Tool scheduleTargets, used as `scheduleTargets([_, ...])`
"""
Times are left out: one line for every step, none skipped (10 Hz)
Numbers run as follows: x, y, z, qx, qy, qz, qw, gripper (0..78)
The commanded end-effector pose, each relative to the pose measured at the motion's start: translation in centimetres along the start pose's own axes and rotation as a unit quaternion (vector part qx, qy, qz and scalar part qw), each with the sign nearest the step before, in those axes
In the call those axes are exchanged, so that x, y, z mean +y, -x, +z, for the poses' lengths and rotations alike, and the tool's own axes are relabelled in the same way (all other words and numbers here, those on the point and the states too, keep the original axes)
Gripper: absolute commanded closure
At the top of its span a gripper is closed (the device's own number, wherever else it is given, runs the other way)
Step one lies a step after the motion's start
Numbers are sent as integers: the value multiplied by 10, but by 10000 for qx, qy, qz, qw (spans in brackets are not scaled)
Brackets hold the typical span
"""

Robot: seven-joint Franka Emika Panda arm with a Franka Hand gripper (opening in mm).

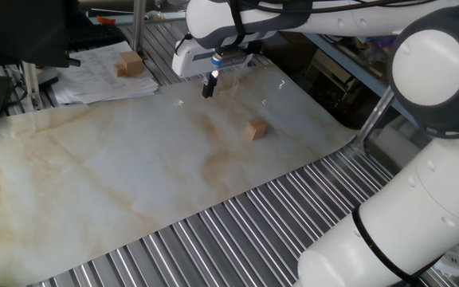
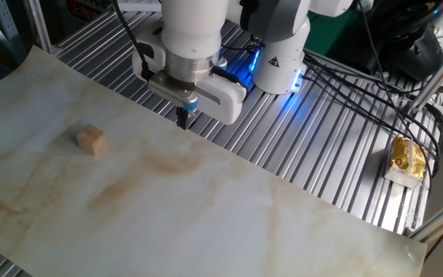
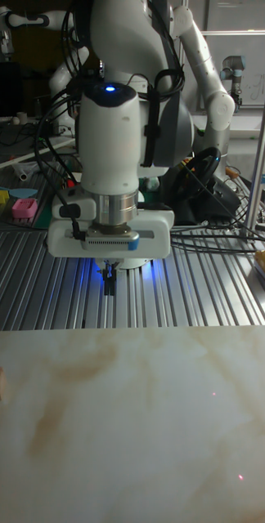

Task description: Pick up the small block on the left and move it to the right

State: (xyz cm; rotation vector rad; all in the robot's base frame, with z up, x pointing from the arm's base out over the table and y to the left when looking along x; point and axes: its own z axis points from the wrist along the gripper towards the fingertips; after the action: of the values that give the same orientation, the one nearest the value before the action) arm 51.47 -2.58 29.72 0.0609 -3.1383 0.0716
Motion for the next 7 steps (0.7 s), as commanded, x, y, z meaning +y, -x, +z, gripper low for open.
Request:
scheduleTargets([0, 1, -1, -12, -4, -1, 10000, 776])
scheduleTargets([0, 1, -1, -12, -3, -9, 10000, 776])
scheduleTargets([0, 1, -1, -12, -3, -9, 10000, 776])
scheduleTargets([-1, 0, -1, -11, 0, 11, 10000, 776])
scheduleTargets([-2, 1, -1, -9, 17, 27, 10000, 776])
scheduleTargets([-3, 3, -2, -9, 18, 11, 10000, 776])
scheduleTargets([-6, 4, -3, -5, 17, -30, 10000, 776])
